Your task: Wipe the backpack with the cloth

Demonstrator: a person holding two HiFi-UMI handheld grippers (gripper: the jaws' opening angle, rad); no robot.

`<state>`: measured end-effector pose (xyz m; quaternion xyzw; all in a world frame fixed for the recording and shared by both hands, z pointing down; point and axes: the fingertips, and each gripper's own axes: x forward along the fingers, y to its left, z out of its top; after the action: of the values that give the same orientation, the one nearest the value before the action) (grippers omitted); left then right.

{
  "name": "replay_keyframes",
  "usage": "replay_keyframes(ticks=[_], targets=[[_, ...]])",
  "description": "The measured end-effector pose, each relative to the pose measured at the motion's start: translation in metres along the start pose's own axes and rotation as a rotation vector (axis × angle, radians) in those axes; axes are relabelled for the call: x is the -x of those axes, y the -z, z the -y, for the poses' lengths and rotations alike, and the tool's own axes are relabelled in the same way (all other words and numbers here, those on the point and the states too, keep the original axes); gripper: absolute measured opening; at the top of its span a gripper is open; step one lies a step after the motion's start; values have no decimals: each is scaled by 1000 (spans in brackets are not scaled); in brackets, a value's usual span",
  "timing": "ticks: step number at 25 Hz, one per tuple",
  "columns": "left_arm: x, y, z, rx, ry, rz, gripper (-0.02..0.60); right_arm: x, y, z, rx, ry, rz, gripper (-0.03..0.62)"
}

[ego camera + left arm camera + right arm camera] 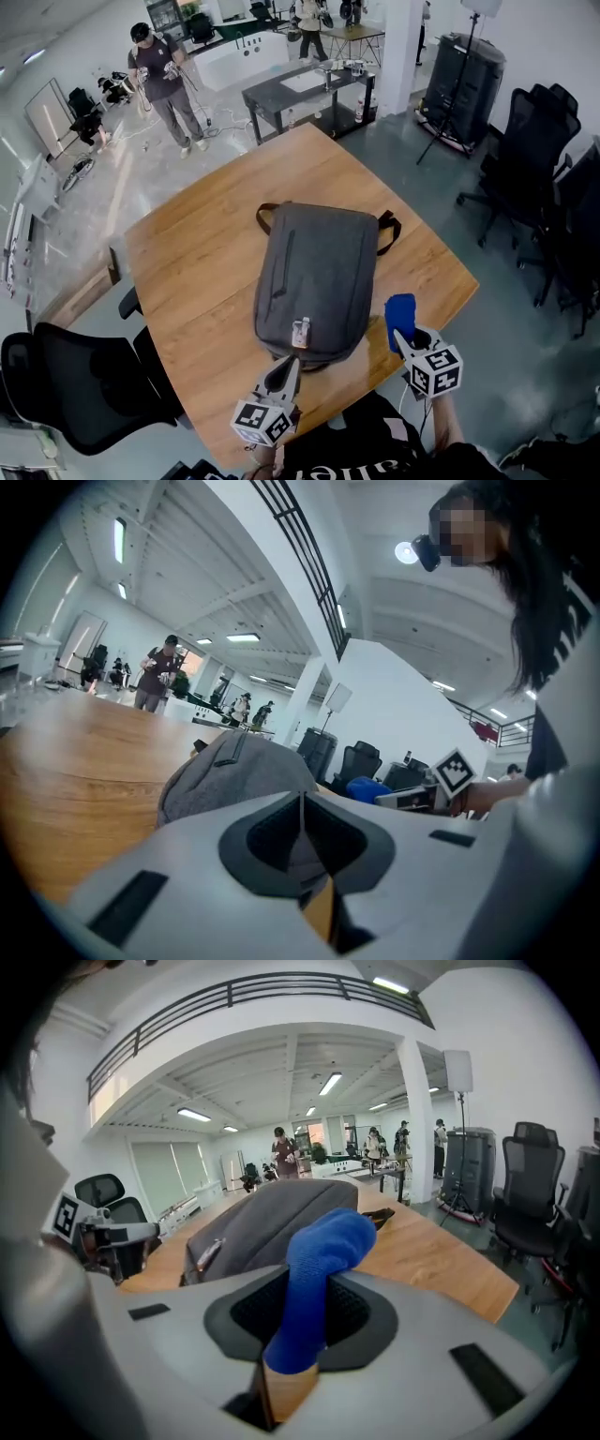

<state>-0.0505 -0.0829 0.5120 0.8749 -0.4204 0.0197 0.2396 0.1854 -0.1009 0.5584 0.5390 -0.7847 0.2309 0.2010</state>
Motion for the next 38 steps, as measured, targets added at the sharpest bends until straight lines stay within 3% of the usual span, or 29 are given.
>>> replay_keyframes(ticks=[7,12,18,24,32,38], targets=[[-48,-8,6,12,-118,14,2,-71,-39,87,167,-62,-54,86],[-62,-2,-5,14,-193,22,2,-124,-54,127,251,-116,-88,86],[-69,-8,-10,20,-263,37,2,-180,-70,163,337,-115,-136,86],[-61,-8,-13,30,-322,31,2,-213,-84,177,455,-114,-154,86],[-43,-4,-25,42,-368,31,2,-219,-85,162,463,-127,-138,86],[-33,-2,-27,46,-347,42,2,-194,-63,136,469,-150,-147,86]])
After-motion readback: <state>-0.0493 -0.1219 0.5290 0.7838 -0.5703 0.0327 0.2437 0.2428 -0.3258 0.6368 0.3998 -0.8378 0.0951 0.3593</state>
